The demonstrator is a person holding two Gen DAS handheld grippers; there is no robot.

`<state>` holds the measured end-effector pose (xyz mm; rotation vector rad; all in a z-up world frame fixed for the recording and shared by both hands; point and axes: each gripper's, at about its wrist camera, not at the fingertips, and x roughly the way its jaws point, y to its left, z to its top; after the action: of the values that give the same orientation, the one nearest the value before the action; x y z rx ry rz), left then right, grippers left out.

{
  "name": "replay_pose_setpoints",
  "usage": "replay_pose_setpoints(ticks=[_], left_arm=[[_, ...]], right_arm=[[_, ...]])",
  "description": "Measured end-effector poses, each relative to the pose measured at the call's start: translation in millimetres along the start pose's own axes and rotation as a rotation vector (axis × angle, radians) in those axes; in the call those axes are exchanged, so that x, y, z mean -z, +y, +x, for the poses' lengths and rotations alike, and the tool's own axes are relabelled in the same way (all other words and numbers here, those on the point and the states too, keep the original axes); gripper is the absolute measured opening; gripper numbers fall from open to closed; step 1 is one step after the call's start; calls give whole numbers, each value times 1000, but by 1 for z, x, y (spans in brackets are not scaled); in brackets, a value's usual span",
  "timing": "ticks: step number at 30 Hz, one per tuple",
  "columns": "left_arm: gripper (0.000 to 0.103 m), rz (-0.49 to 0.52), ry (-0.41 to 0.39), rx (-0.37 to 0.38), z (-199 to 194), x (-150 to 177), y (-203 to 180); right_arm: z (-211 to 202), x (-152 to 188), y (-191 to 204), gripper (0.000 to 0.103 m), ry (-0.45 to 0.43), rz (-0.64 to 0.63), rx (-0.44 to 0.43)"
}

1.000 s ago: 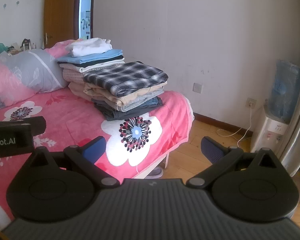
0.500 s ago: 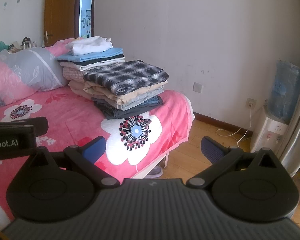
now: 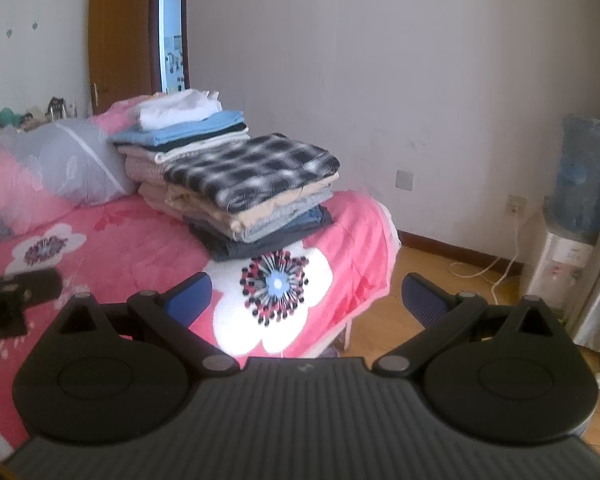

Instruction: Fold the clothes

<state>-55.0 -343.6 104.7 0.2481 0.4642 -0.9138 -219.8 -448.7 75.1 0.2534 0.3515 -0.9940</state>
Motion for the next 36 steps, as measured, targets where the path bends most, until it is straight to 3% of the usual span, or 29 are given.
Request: replay_pose_setpoints(ticks=[3, 8, 11, 19, 22, 24, 26, 29, 31, 34, 36], left_arm=[[103, -4, 11, -13, 11, -2, 7], [103, -20, 21, -37, 23, -5, 20], [103, -27, 22, -48, 26, -6, 25], [103, -23, 26, -61, 33, -8, 32], [103, -21, 31, -64, 37, -9, 33], [103, -21, 37, -63, 40, -9, 33], [103, -22, 44, -61, 43, -8, 33], [103, -23, 55, -59, 47, -7, 34], [103, -22, 60, -58, 50, -7, 35], [103, -21, 63, -56, 53, -7, 37], [103, -21, 67, -55, 55, -7, 37]], right_arm=[[17, -6, -2, 102, -31, -18, -28], [57, -17, 17, 102, -136, -163, -62], [86, -24, 36, 102, -181, -262, -124], [175, -29, 80, 97, -182, -485, -140], [196, -30, 91, 88, -188, -560, -128], [209, -28, 96, 67, -190, -618, -95], [222, -29, 98, 61, -175, -655, -71], [235, -26, 101, 61, -144, -713, -84], [240, -21, 106, 54, -133, -790, -78], [236, -23, 107, 37, -153, -847, -79], [231, -31, 105, 18, -179, -863, -75]])
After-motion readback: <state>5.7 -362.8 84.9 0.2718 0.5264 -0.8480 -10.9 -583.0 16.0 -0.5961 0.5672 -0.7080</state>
